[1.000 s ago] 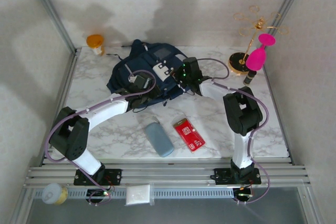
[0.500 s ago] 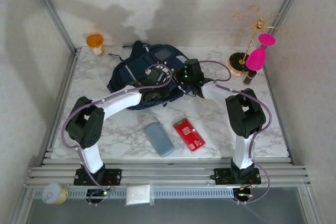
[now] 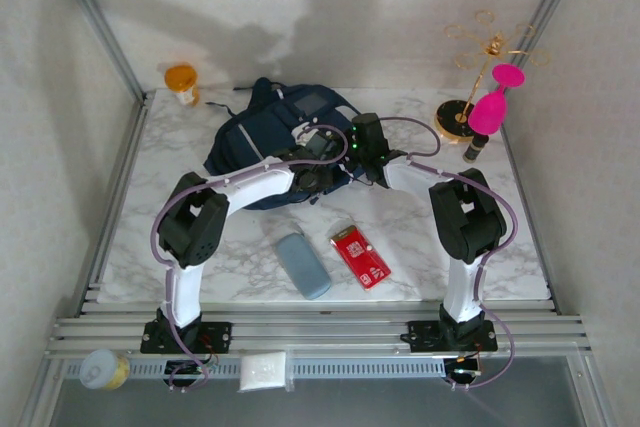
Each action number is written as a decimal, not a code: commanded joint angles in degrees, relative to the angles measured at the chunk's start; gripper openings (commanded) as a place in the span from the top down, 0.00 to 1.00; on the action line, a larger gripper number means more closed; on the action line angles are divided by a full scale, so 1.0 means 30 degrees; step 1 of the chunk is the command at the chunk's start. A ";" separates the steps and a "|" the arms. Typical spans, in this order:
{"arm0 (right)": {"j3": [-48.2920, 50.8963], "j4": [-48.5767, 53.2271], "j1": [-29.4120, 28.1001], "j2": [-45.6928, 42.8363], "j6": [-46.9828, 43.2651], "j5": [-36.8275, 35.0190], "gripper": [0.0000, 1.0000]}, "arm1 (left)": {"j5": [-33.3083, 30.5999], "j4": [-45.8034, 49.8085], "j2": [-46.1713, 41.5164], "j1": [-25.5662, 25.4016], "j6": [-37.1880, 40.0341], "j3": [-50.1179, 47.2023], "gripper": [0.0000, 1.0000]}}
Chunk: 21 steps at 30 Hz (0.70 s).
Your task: Pack books, pencil case, and school supplies into a backpack
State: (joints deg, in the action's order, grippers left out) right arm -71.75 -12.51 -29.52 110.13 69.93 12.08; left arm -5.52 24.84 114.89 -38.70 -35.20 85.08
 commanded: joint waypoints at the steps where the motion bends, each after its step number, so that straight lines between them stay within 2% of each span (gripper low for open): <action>1: 0.0045 -0.1746 -0.0114 -0.0956 0.0215 0.0545 1.00 | -0.0541 0.0272 0.0741 -0.0050 -0.0460 0.0449 0.75; 13: 0.0367 -0.1322 0.0024 -0.1504 -0.0612 -0.0241 1.00 | -0.0444 -0.1629 -0.1005 0.0326 -0.1303 -0.0890 1.00; 16: 0.0556 -0.1266 0.0403 -0.1662 -0.0711 -0.0334 1.00 | -0.0376 -0.1441 -0.1905 0.0561 -0.1325 -0.1615 1.00; 21: 0.0554 -0.0936 0.1343 -0.2113 -0.0928 0.0843 1.00 | 0.1371 -0.1142 -0.3798 0.0761 -0.0703 -0.3471 1.00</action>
State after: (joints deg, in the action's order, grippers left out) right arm -69.82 -13.08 -28.18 108.33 69.12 13.72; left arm -2.81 19.49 107.57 -37.71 -38.15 76.95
